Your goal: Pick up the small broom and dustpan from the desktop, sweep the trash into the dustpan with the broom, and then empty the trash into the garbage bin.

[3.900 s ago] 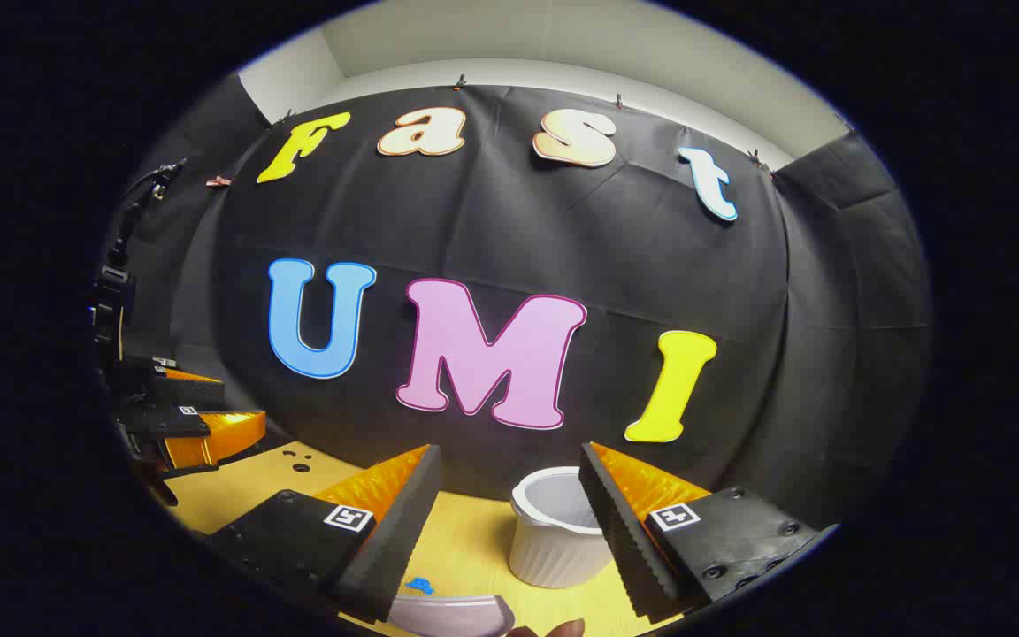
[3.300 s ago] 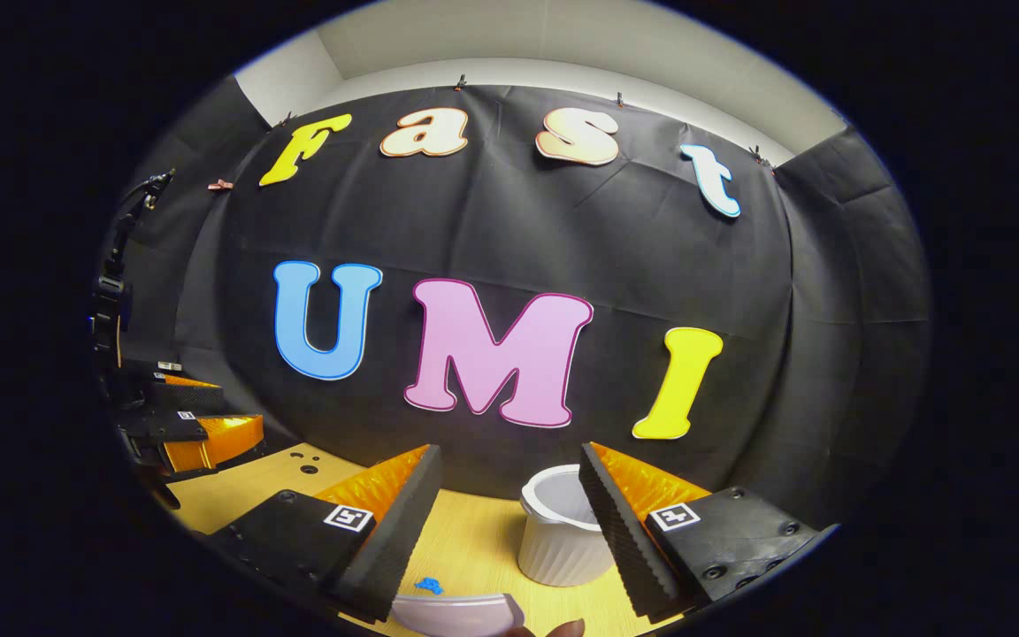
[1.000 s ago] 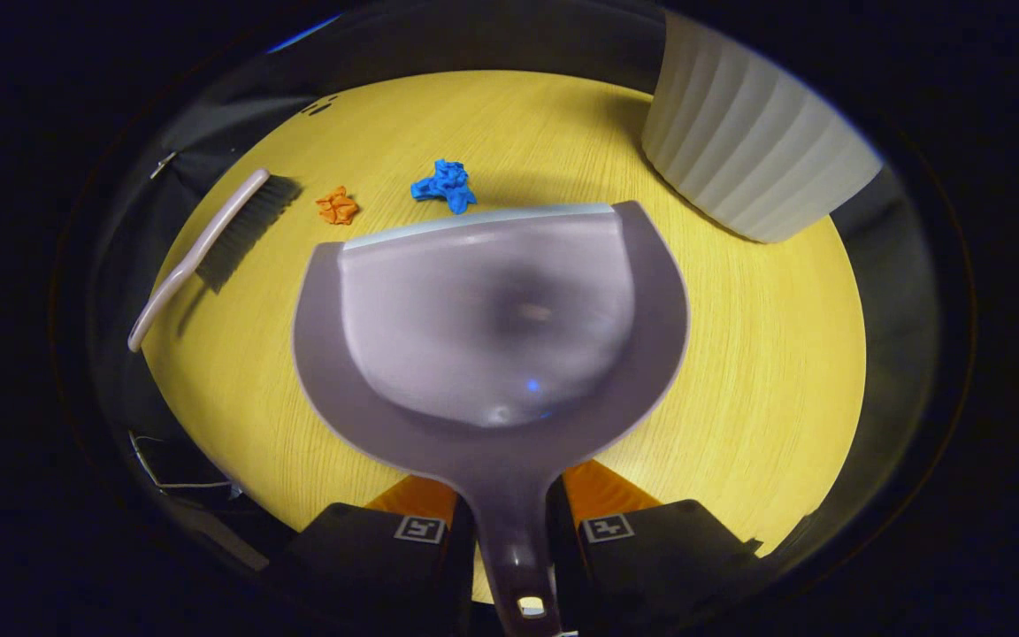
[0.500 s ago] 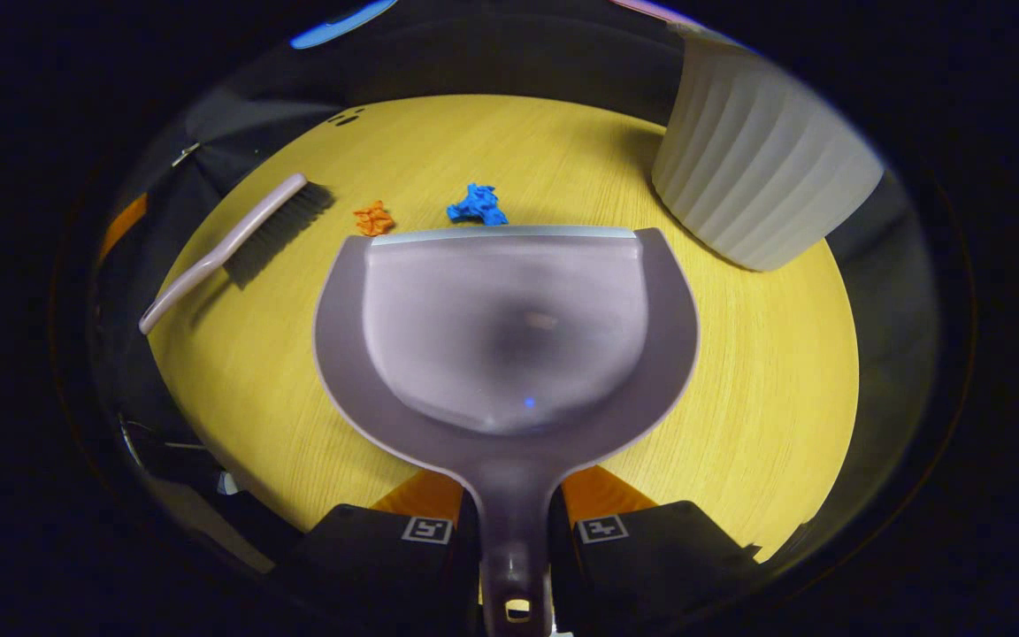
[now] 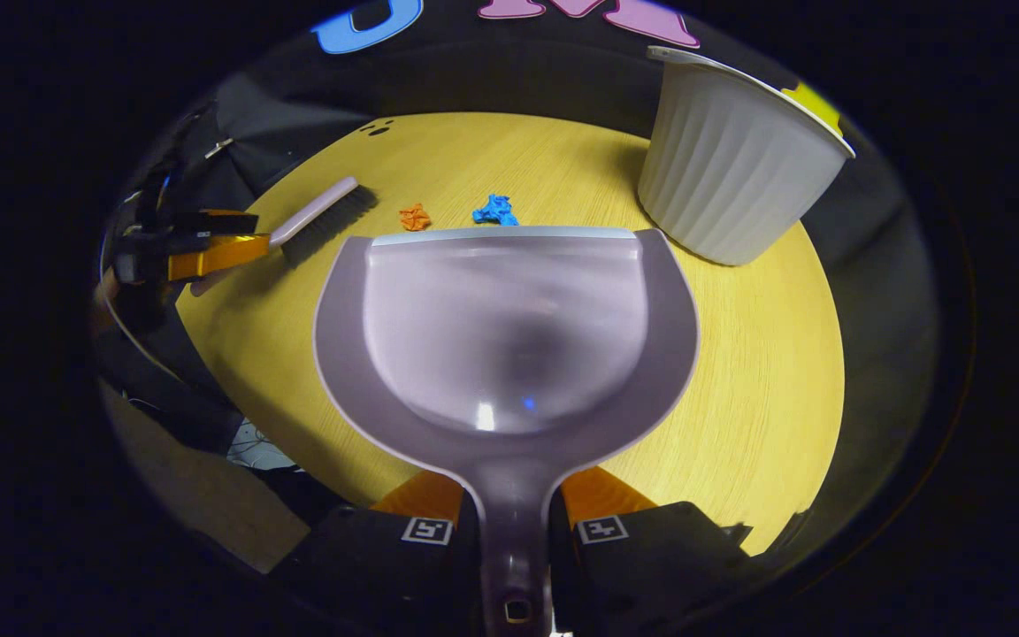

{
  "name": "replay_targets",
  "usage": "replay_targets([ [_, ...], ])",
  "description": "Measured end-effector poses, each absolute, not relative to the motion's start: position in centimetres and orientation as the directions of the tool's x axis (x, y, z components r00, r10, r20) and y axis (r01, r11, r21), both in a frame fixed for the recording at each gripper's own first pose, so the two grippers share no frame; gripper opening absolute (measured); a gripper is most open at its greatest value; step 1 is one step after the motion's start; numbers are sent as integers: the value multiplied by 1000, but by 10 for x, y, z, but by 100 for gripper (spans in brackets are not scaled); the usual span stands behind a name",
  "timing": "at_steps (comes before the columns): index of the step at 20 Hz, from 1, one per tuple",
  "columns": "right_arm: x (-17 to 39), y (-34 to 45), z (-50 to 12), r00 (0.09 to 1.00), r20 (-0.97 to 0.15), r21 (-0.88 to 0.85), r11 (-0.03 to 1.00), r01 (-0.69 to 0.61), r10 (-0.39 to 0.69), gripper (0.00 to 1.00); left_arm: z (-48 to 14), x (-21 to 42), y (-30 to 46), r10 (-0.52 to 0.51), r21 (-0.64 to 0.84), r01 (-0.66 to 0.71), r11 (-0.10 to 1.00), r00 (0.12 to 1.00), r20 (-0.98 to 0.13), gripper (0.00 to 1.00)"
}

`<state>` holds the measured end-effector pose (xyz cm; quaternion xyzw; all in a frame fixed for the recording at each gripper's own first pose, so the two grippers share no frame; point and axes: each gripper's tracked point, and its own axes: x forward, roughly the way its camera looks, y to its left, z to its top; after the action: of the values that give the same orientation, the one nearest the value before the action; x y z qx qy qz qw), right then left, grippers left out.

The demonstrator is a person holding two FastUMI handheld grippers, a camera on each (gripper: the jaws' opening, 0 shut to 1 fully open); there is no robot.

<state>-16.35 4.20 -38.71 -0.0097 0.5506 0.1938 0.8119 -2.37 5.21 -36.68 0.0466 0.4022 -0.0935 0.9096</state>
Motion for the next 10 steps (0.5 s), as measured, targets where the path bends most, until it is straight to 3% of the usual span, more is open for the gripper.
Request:
replay_targets([
  [5,-164,40,-385,305,-898,213,920,-329,317,36,-396,-11,44,-126,-8,203,979,576,-807,73],
  [9,-163,37,-386,285,-905,218,921,-324,315,36,-407,-9,43,-123,-9,211,978,536,-835,57],
  [10,-162,37,-386,279,-906,223,920,-322,318,32,-410,-11,41,-133,-21,214,977,525,-841,48],
])
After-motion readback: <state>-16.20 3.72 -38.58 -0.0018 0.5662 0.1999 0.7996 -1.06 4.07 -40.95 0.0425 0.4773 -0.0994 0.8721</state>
